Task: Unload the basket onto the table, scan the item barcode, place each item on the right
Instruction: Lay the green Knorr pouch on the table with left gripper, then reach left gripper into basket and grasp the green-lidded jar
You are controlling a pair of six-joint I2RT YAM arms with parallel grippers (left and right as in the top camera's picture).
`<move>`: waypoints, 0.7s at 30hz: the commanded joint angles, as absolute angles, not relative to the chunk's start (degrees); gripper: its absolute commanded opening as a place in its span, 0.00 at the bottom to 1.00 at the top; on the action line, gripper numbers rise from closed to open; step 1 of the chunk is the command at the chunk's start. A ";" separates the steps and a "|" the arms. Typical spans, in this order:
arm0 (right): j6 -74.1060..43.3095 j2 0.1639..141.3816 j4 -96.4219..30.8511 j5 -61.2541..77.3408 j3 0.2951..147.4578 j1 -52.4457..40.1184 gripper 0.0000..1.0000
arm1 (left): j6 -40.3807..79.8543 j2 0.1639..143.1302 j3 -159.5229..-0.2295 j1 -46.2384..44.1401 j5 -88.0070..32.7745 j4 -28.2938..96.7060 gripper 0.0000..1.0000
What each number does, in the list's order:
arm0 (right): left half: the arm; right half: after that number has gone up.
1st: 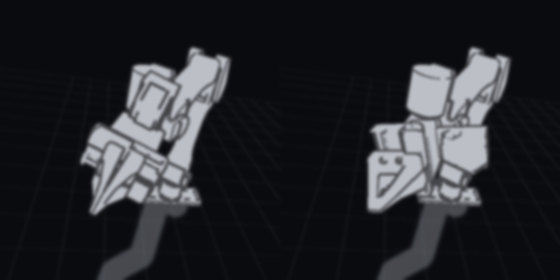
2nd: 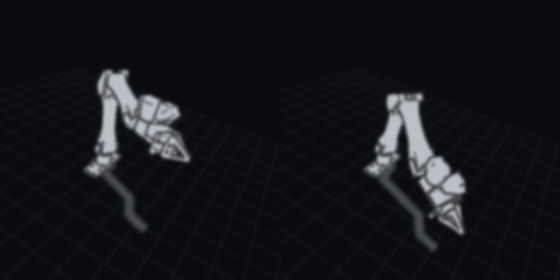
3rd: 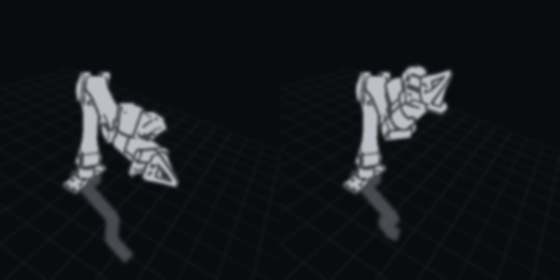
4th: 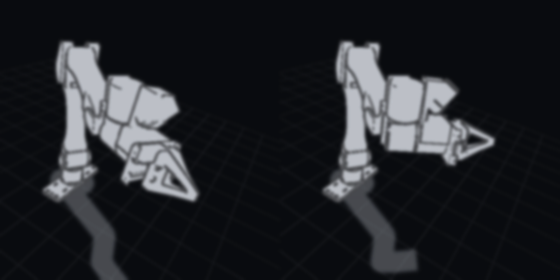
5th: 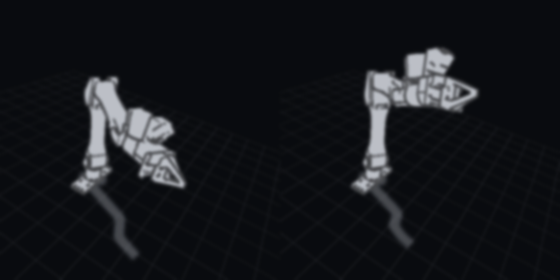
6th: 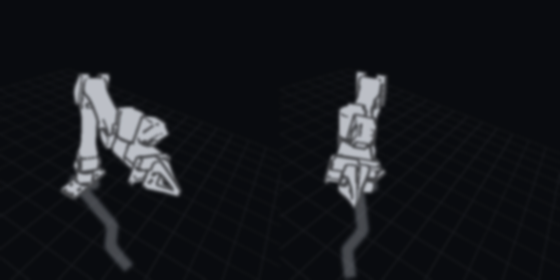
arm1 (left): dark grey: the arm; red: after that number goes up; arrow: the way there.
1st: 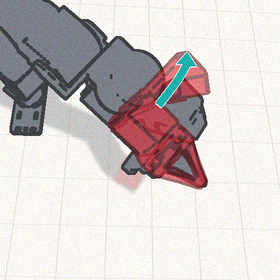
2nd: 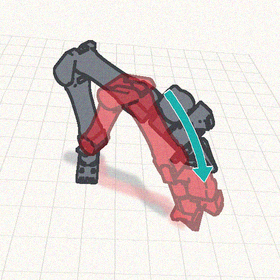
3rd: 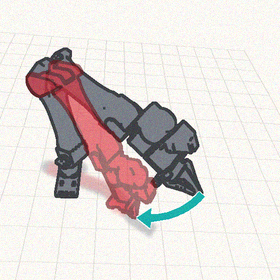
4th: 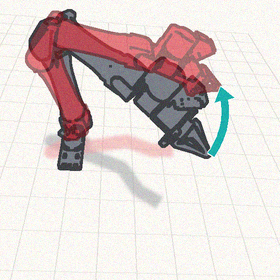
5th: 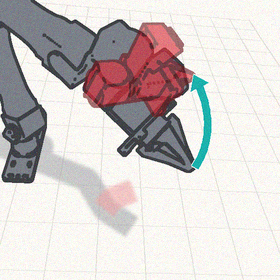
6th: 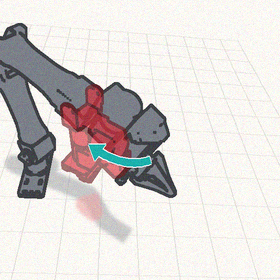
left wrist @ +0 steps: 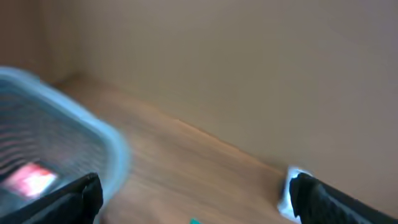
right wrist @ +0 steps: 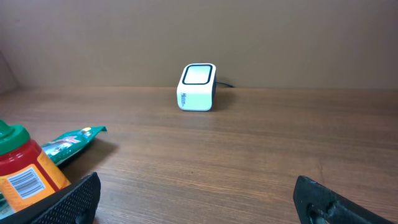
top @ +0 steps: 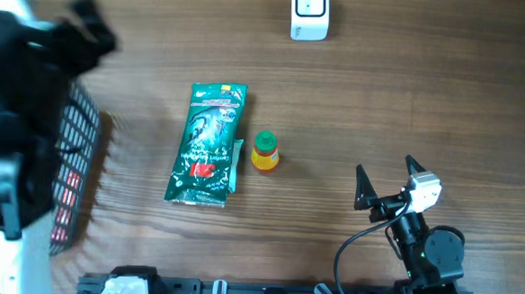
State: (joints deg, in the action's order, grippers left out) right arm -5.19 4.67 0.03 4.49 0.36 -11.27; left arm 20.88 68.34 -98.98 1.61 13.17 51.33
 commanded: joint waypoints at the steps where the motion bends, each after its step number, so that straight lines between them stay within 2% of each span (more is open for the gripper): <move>1: -6.11 4.67 0.21 4.91 0.30 -11.46 1.00 | 30.72 70.96 -100.16 14.76 13.37 54.94 1.00; 7: -6.13 4.67 0.21 4.91 0.30 -11.46 1.00 | 42.35 79.13 -100.14 29.71 14.24 65.52 1.00; 10: -6.15 4.67 0.21 4.91 0.30 -11.46 1.00 | 55.51 86.00 -100.14 36.77 15.18 71.24 1.00; 11: -6.15 4.67 0.23 4.91 0.30 -11.46 1.00 | 63.99 89.47 -100.07 39.88 15.73 73.71 1.00; 13: -6.15 4.67 0.21 4.91 0.30 -11.46 1.00 | 68.95 92.60 -100.07 41.82 14.92 73.89 1.00; 21: -6.15 4.67 0.23 4.91 0.30 -11.46 1.00 | 71.92 107.66 -100.07 42.65 14.79 67.24 1.00</move>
State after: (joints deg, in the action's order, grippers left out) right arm -5.19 4.67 0.03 4.49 0.36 -11.27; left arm 68.12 104.44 -99.88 42.50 14.04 67.90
